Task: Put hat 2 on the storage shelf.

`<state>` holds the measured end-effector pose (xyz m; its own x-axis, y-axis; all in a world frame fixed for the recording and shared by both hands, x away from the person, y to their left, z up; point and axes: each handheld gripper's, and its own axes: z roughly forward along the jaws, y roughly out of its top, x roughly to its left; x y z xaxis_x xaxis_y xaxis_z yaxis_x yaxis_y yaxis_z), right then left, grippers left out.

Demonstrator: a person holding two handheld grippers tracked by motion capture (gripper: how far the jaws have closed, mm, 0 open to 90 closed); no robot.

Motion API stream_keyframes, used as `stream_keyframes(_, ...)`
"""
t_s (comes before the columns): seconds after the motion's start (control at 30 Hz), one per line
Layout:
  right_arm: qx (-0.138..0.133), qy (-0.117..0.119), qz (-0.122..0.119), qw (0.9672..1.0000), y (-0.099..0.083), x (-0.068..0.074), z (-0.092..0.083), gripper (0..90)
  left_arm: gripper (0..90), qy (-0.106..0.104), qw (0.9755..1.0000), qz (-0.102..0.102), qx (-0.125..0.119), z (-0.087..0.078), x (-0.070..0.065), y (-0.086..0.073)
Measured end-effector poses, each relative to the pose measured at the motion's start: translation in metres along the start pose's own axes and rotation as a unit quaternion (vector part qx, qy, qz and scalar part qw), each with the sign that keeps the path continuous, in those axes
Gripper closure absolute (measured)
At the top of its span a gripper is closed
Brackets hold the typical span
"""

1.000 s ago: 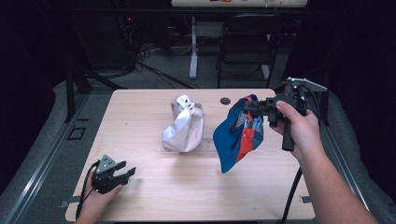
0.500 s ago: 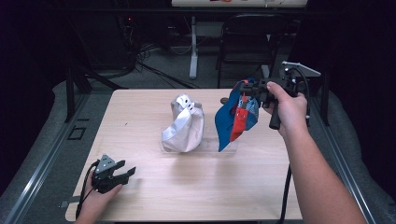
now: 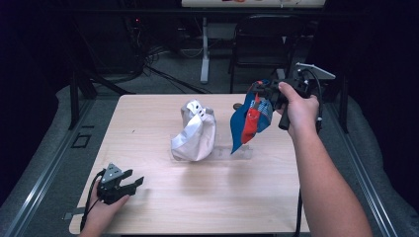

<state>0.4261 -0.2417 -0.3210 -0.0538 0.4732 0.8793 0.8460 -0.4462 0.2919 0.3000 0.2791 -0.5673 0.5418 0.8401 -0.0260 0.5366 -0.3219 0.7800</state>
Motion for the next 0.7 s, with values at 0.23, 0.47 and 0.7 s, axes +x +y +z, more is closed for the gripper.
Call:
stream_keyframes(0.23, 0.018, -0.006, 0.003, 0.9998, -0.003, -0.009, 0.011, 78.8, 44.2, 0.002, 1.0, -0.001, -0.004, 0.001, 0.0, 0.0)
stream_keyframes(0.47, 0.045, -0.031, -0.007, 0.9985, -0.012, -0.019, 0.026, 78.4, 44.2, 0.003, 1.0, -0.003, -0.003, 0.001, 0.0, -0.001)
stream_keyframes(0.7, 0.056, -0.041, -0.004, 0.9976, -0.018, -0.031, 0.03, 77.4, 44.2, 0.003, 1.0, 0.001, -0.003, 0.001, 0.0, 0.0)
